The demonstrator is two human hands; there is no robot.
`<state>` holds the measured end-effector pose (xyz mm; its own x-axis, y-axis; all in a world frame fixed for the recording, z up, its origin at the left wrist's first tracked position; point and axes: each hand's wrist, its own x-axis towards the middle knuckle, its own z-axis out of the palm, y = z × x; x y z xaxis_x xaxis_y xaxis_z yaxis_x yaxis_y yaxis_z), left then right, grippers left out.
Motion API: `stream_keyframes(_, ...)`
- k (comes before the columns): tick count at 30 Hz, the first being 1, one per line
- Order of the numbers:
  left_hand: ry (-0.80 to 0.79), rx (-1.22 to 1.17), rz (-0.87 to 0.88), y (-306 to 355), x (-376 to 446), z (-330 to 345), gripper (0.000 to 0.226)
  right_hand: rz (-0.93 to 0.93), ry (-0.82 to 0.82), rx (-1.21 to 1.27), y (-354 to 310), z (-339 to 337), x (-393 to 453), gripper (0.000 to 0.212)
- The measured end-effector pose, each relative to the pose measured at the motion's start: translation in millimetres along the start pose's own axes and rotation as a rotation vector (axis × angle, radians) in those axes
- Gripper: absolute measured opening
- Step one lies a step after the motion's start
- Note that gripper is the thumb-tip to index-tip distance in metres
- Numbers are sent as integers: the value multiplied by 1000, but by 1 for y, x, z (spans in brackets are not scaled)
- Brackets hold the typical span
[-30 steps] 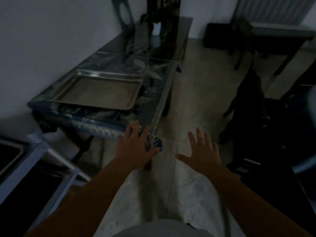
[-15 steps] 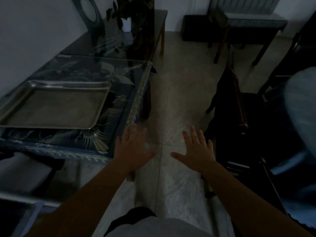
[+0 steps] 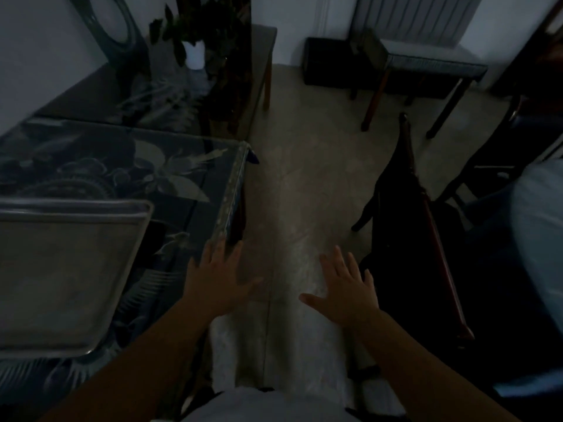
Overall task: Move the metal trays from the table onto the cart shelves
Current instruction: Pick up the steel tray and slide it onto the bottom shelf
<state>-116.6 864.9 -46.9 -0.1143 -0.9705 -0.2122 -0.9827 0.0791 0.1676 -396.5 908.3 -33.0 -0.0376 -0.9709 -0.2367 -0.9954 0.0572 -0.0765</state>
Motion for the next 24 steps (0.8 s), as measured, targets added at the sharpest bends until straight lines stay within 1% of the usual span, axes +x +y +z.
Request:
stream_keyframes(4, -27, -37, -104, -32, 35, -21, 116, -83, -55, -4, -27, -17, 63, 114)
stream_keyframes(6, -35, -90, -202, -51, 44, -25, 121, -169, -84, -18, -48, -18, 98, 118)
stream_keyframes(8, -39, -125, -313, -74, 44, -25, 125, -284, -112, -50, -75, -16, 134, 115)
stream_keyframes(10, -26, -179, -451, -97, 38, -21, 125, -403, -145, -76, -106, -11, 169, 112)
stream_keyframes(12, -3, -225, -603, -117, 28, -17, 123, -547, -191, -109, -140, -6, 200, 113)
stream_keyframes(15, 0, -270, -824, -136, 9, -8, 121, -824, -269, -223, -195, -2, 239, 118)
stream_keyframes(16, -6, -306, -892, -141, 4, -2, 116, -912, -282, -261, -214, -2, 249, 117)
stream_keyframes(19, -43, -430, -1064, -147, -7, 18, 102, -1175, -325, -337, -275, -1, 270, 104)
stream_keyframes(22, -51, -439, -1203, -140, -13, 39, 101, -1391, -290, -377, -333, 5, 281, 99)
stream_keyframes(24, -21, -420, -1251, -136, -12, 46, 100, -1471, -261, -412, -359, 15, 286, 97)
